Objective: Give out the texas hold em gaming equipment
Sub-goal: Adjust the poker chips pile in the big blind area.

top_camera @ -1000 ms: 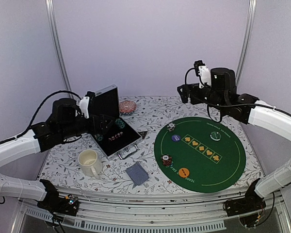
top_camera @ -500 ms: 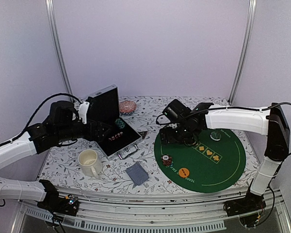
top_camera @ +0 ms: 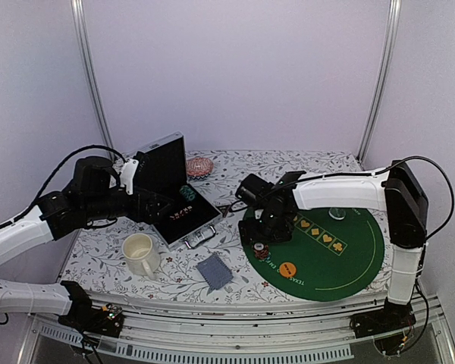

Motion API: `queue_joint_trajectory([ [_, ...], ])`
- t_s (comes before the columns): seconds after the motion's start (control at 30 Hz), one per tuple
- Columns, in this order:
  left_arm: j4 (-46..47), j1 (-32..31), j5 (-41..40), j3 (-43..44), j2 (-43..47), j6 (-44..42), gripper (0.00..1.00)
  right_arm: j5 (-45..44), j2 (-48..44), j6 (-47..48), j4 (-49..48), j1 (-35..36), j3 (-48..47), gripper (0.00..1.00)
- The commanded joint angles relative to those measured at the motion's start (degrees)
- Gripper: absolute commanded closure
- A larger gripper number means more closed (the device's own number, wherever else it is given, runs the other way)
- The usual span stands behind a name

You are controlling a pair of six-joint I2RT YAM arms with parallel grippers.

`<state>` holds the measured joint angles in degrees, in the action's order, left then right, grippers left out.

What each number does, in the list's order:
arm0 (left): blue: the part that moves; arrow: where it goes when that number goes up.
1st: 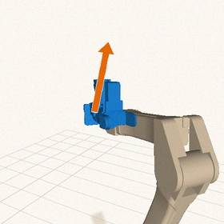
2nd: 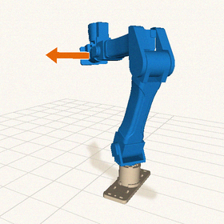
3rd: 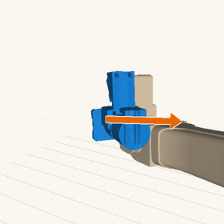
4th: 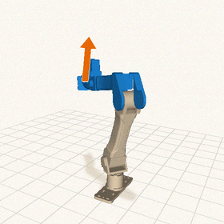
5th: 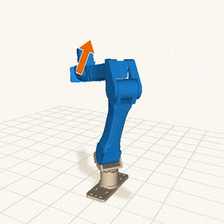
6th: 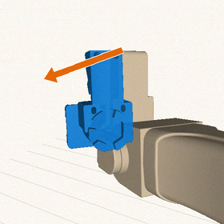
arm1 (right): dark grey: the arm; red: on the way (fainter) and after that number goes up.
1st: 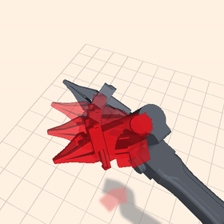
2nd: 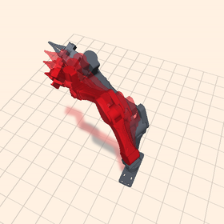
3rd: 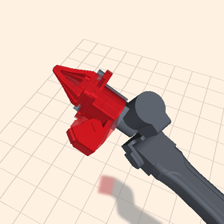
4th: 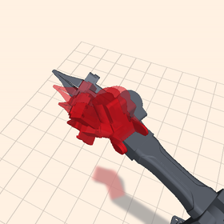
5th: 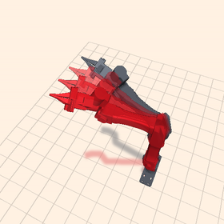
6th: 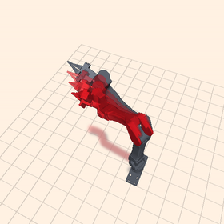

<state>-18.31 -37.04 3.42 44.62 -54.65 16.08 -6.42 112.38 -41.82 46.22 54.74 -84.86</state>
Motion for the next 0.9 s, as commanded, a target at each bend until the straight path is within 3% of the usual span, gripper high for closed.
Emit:
queue_joint_trajectory([
  [0.0, 0.0, 0.9, 0.8, 0.2, 0.1, -0.6, 0.02, 0.5, 2.9, -1.0, 2.2, 0.6, -0.5, 0.06],
  [0.23, 0.0, 1.0, 0.7, 0.1, -0.4, -0.7, 0.02, 2.0, 5.6, 0.1, 1.3, 0.6, -0.6, 0.21],
  [0.87, 0.2, 2.7, 1.2, 0.2, -1.1, -0.5, 0.02, 1.8, 4.7, 0.4, 1.8, 0.8, 2.6, 0.47],
])
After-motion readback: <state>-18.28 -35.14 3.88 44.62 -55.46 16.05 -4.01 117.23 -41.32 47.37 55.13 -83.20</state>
